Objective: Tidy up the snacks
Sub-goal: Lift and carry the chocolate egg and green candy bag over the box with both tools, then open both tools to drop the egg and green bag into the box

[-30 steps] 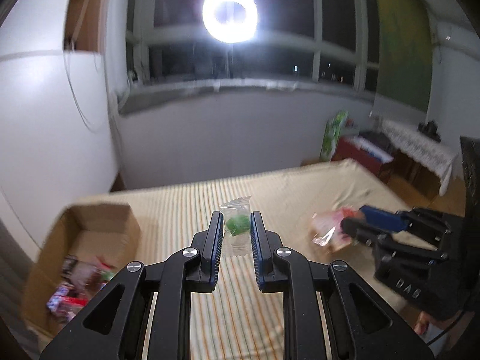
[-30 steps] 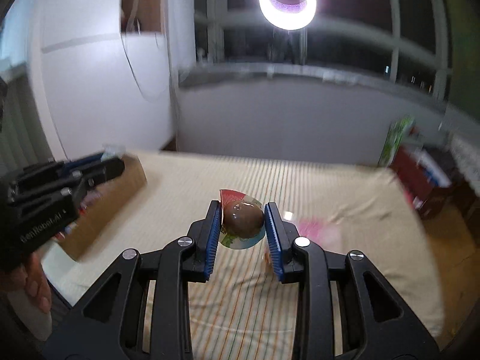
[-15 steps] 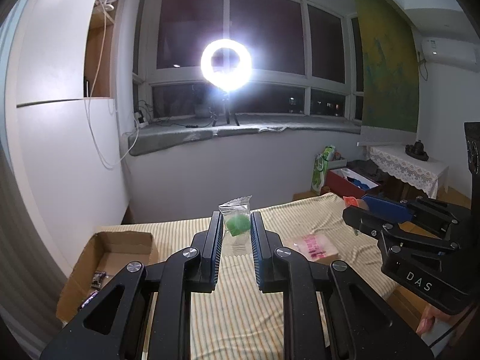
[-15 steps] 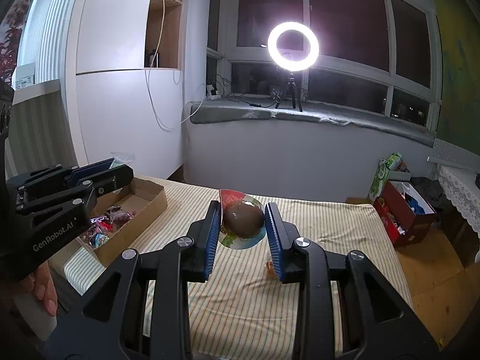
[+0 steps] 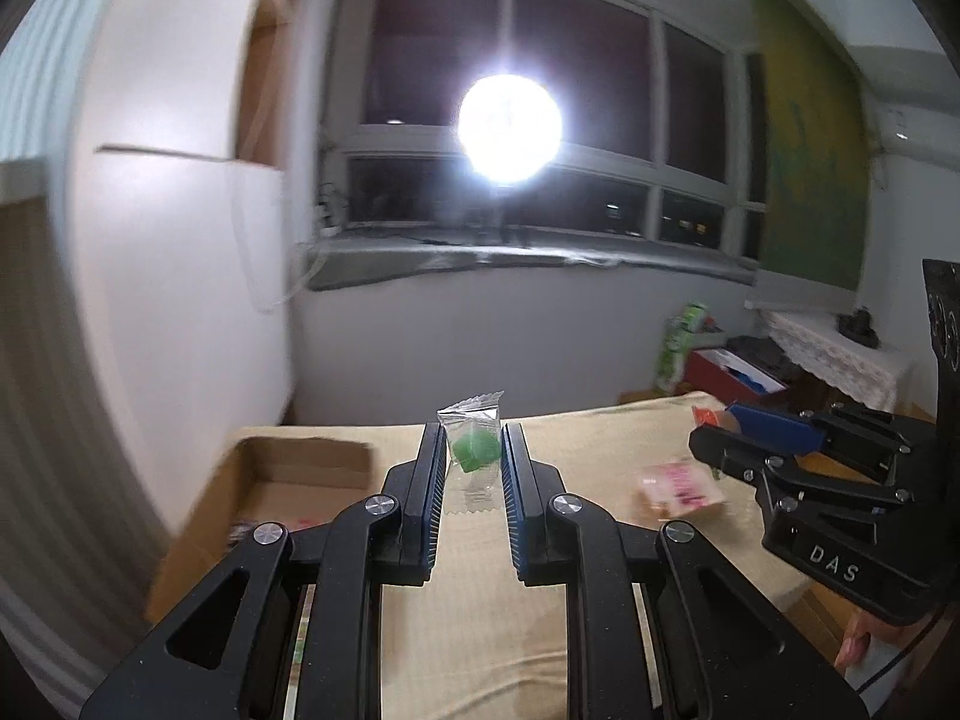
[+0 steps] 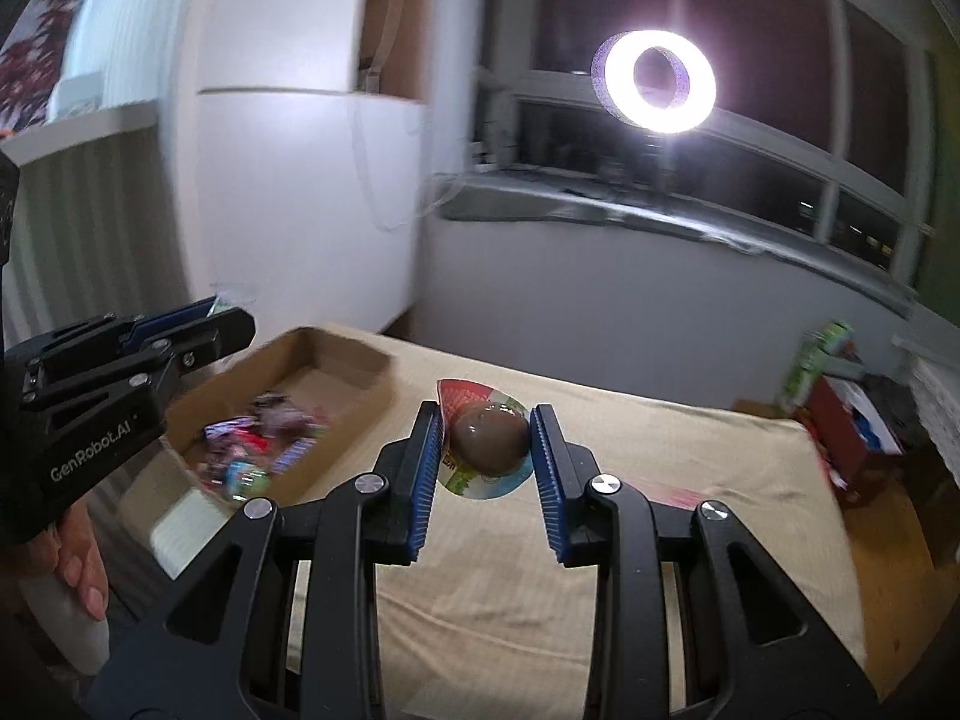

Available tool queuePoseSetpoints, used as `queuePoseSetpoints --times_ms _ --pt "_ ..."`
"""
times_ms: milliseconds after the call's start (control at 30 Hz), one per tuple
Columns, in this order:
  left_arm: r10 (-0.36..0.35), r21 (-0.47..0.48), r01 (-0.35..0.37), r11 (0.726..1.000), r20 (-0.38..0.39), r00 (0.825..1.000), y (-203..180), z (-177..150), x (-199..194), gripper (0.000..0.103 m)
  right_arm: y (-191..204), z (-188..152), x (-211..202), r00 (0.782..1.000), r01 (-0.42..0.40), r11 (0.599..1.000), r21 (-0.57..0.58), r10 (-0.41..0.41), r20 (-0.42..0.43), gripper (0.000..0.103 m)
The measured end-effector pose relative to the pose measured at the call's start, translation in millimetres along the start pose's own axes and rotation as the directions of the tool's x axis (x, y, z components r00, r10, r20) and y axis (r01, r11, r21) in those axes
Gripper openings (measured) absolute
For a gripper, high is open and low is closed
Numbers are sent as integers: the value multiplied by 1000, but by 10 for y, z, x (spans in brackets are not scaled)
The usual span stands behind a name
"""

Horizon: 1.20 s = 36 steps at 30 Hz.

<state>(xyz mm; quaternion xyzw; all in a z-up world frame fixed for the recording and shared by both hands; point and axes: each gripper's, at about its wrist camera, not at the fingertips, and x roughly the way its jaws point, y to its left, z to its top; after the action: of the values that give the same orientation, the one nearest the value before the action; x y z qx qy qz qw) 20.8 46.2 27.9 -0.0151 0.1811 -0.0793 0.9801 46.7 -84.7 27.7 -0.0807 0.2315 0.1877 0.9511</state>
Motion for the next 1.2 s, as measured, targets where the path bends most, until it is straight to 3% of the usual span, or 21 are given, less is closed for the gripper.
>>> queuePoseSetpoints --times_ms 133,233,367,767,967,1033,1100,1167,1200 --pt "114 -55 -113 992 4 994 520 -49 -126 16 562 150 303 993 -121 990 -72 121 -6 31" --pt "213 -86 -213 973 -7 977 893 -100 -224 16 862 225 398 982 -187 976 -108 188 -3 31" --pt "276 -115 -275 955 -7 961 1152 -112 -360 16 1126 309 504 970 -239 961 -140 241 -3 31" --pt "252 -128 -256 958 -47 966 1339 -170 -69 16 1136 395 1091 964 -266 956 -123 260 -62 31" --pt "239 -145 -262 954 -160 958 1456 -446 346 17 1146 233 1803 941 -315 944 -100 297 -162 31" --pt "236 -152 -268 951 -202 951 1500 -557 476 17 1155 159 1981 928 -342 935 -96 319 -193 41" --pt "227 -151 -268 952 -241 943 1526 -645 580 25 1102 87 2075 937 -309 948 -81 289 -198 48" --pt "268 -137 -309 941 -258 928 1533 -695 624 48 1024 65 2064 937 -309 949 -61 293 -189 51" --pt "287 -137 -329 934 -254 924 1548 -701 620 54 980 63 2031 941 -301 952 -56 287 -179 53"
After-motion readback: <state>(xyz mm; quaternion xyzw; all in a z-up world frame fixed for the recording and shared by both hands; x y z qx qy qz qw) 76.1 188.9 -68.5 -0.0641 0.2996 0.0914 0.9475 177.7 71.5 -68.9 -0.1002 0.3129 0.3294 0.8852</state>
